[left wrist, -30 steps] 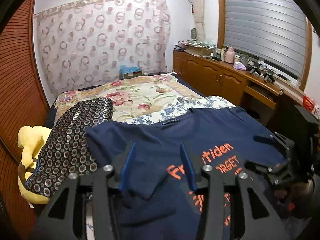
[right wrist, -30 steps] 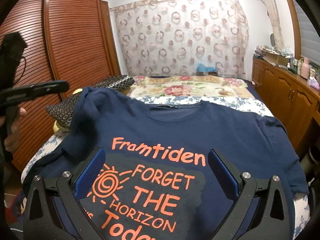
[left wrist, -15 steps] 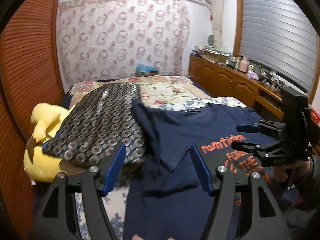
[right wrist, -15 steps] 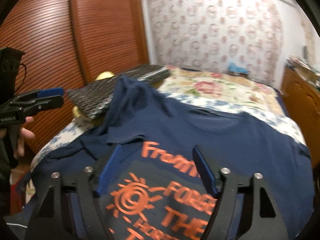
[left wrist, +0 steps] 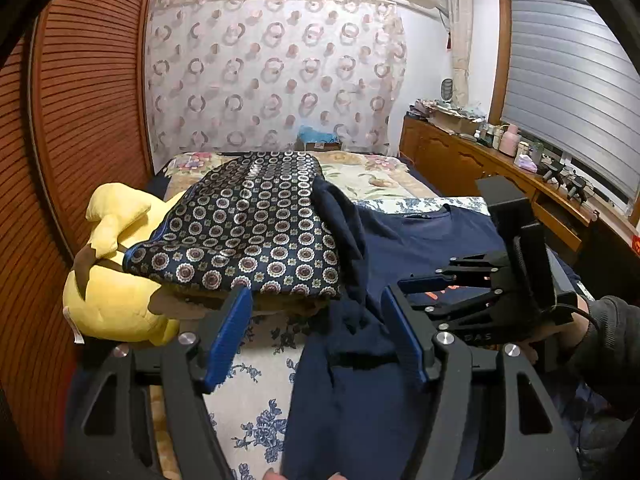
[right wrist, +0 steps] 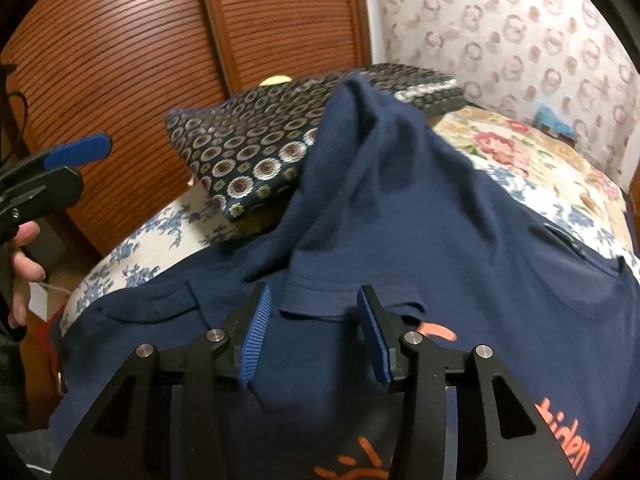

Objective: Fold small clothes

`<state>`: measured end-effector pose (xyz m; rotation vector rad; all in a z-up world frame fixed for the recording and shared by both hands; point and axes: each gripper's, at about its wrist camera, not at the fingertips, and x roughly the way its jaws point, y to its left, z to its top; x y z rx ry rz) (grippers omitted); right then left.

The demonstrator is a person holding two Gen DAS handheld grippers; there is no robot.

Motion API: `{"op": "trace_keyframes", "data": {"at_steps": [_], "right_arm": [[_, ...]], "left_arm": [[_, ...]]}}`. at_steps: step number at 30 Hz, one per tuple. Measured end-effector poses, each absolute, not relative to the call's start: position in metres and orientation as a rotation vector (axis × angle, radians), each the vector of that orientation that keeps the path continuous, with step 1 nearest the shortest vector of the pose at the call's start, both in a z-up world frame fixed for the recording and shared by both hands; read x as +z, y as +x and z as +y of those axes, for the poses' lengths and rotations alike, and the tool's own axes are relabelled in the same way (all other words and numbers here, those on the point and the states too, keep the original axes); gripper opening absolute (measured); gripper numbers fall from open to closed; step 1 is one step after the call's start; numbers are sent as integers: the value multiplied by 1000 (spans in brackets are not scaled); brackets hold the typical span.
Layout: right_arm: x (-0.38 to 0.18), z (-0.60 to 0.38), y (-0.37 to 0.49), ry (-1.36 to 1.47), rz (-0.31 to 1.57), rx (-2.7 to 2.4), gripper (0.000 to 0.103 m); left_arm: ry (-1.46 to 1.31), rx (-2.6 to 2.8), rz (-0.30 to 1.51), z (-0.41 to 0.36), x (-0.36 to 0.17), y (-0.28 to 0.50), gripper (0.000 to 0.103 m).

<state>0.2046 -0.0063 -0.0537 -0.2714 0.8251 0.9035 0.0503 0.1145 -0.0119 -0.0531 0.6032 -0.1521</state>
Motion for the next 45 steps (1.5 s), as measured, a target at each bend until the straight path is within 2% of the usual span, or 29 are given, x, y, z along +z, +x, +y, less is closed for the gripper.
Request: {"op": "trace_keyframes", "data": {"at_steps": [6, 8, 10, 21, 22, 24, 25, 27, 29, 34, 45], "right_arm": [[-63, 9, 205, -359, 833, 923, 23], [-65, 10, 204, -384, 832, 915, 10], [-65, 10, 207, -391, 830, 913, 3], [-25, -49, 252, -251, 756, 643, 1], [-23, -54, 254, -248, 752, 627, 2], [-18, -63, 260, -228, 751, 574, 24], [-16, -68, 262, -226, 747, 552, 39], [-12, -77, 260, -212, 730, 545, 43], [-9, -86, 256, -218, 724, 535, 53], [-7, -122, 237, -221, 706, 526, 53], [-14, -269, 195, -176, 704, 352, 53]], "left_arm": [[-57, -164, 615, 111, -18, 53, 67], [-60, -166, 617, 110, -20, 54, 67], [-62, -167, 619, 108, -21, 55, 67], [-61, -175, 620, 104, -22, 59, 67], [-60, -176, 621, 103, -21, 61, 67], [-48, -176, 625, 99, -22, 66, 67], [-44, -176, 630, 98, -21, 69, 67], [-37, -176, 636, 96, -21, 74, 67], [-36, -179, 642, 93, -20, 78, 67], [-40, -187, 648, 87, -21, 81, 67], [-3, -255, 704, 45, -39, 84, 67]]}}
